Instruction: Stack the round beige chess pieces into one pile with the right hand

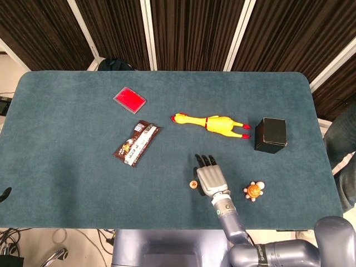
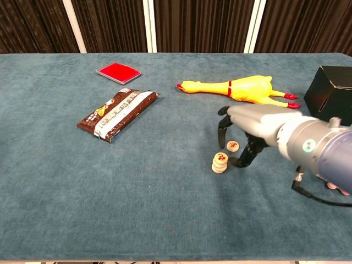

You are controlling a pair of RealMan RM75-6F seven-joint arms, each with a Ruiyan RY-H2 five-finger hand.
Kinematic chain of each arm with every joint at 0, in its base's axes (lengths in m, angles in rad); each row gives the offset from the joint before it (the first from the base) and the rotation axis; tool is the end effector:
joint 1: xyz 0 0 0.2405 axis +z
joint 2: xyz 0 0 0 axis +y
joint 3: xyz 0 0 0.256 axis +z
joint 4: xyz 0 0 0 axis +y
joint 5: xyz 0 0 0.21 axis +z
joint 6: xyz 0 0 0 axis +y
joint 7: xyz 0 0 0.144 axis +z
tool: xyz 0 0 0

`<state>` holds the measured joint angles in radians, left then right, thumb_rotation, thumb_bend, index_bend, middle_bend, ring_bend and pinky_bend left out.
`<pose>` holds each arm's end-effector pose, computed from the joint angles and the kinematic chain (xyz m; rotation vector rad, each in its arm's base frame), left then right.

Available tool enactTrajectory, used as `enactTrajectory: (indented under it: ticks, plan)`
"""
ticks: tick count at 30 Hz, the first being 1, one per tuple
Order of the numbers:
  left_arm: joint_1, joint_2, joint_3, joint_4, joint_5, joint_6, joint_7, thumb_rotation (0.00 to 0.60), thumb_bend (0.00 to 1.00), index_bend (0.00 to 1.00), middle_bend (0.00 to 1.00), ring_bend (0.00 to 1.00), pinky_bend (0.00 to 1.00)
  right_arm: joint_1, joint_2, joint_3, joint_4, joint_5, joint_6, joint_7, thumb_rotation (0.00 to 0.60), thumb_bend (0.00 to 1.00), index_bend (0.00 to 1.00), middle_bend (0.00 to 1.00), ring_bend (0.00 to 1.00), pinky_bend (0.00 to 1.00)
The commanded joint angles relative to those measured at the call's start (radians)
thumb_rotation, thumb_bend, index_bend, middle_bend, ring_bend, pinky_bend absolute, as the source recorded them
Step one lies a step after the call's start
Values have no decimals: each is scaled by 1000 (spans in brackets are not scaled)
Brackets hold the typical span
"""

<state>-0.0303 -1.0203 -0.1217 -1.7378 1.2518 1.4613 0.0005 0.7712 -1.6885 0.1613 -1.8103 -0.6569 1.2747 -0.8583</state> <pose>-0.3297 0.1729 0.1974 -1.1126 -1.0186 -0.8064 -0.1057 -0.2791 -0.0469 1.7947 -1.0849 0.6892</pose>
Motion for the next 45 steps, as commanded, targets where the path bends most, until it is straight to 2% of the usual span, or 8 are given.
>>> enactTrajectory:
  ticks: [1,7,9,13,21,31,45]
  plan:
    - [0,0,0,-2,2,1,0,600,187,118,0,0,72,-12,40,5,-10,-14,7,17,600,406,429,0,0,0]
    - [2,-3,0,-3,6,9,4,600,187,118,0,0,72,-34,100,-10,6,-23,-31,64,600,406,346,0,0,0]
    - [2,-4,0,-2,7,10,6,600,187,118,0,0,72,-39,109,-18,13,-32,-42,80,600,387,307,0,0,0]
    - [2,-6,2,-2,9,12,11,600,187,118,0,0,72,-58,102,-30,58,-61,-63,137,600,343,290,0,0,0]
    - [1,-6,1,0,6,9,12,600,187,118,0,0,72,-73,20,-25,187,-150,-60,215,600,343,320,0,0,0]
    - [1,-4,-2,2,1,8,7,600,187,118,0,0,72,-64,-50,-7,261,-144,-87,210,600,341,393,0,0,0]
    - [1,-4,-2,5,-1,5,6,600,187,118,0,0,72,-49,-118,34,336,-125,-106,193,600,342,419,0,0,0]
